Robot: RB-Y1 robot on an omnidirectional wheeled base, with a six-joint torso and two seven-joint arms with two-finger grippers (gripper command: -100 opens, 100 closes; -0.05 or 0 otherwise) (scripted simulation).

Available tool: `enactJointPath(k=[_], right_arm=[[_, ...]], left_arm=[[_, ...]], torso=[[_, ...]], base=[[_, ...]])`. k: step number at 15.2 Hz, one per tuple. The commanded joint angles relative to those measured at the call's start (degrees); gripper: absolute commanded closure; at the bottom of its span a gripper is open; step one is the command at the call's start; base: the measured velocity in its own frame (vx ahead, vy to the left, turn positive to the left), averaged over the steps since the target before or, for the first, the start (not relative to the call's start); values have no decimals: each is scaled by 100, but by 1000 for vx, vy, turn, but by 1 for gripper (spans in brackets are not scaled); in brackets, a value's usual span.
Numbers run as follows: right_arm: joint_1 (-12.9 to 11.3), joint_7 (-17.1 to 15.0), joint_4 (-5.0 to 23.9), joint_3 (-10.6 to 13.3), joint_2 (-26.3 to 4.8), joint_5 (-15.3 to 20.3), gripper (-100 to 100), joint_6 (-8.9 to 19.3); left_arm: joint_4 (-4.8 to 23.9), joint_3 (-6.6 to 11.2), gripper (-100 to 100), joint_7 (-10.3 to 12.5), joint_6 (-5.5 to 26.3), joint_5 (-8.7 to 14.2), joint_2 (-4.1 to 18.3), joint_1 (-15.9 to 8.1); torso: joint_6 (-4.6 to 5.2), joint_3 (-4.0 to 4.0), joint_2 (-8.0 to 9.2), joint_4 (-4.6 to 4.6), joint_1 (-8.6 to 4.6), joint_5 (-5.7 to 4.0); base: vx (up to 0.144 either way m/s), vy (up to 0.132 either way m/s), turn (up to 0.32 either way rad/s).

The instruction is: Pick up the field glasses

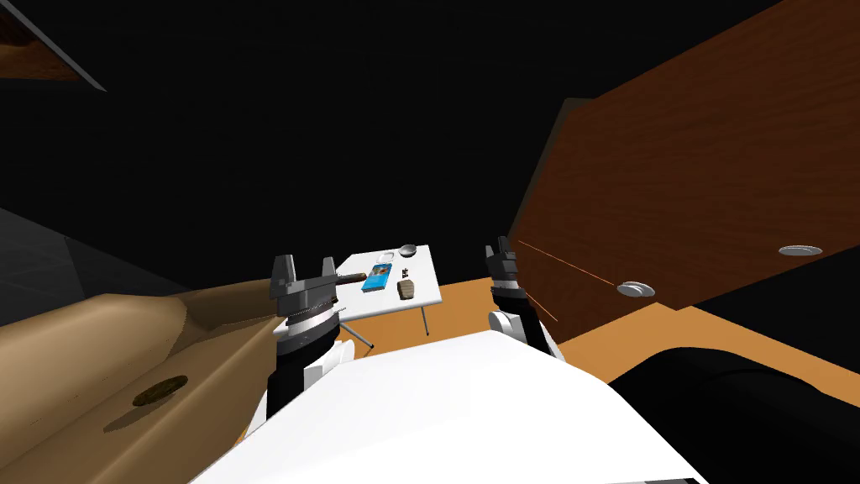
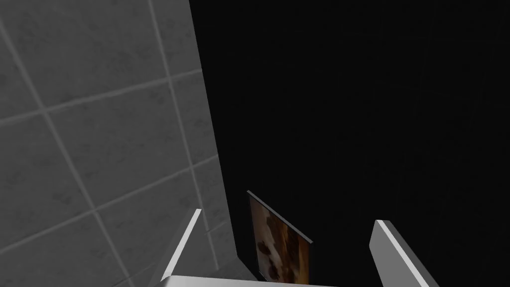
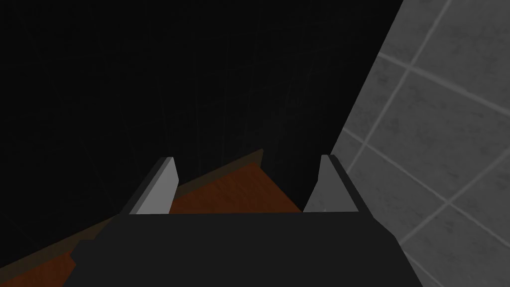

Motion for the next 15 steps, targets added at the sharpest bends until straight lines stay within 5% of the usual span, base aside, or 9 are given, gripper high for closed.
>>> enactJointPath(k=[1, 9, 11, 15], right_arm=[[0, 0, 0, 0, 0, 0, 0, 0], [0, 0, 0, 1, 1, 0, 0, 0], [0, 0, 0, 1, 1, 0, 0, 0], [0, 0, 0, 2, 2, 0, 0, 0]], left_arm=[[38, 34, -100, 21, 59, 37, 281, -26], [271, 235, -100, 144, 406, 254, 1041, -179], [452, 394, -100, 239, 676, 426, 1349, -296], [665, 585, -100, 353, 1001, 635, 1627, -430]], torso=[[0, 0, 0, 0, 0, 0], [1, 1, 1, 0, -42, -9], [0, -1, -2, 0, -48, -10], [0, 1, 2, 0, -64, -14]], base=[[1, -21, 7], [-5, -79, 19], [1, -137, 30], [-9, -151, 34]])
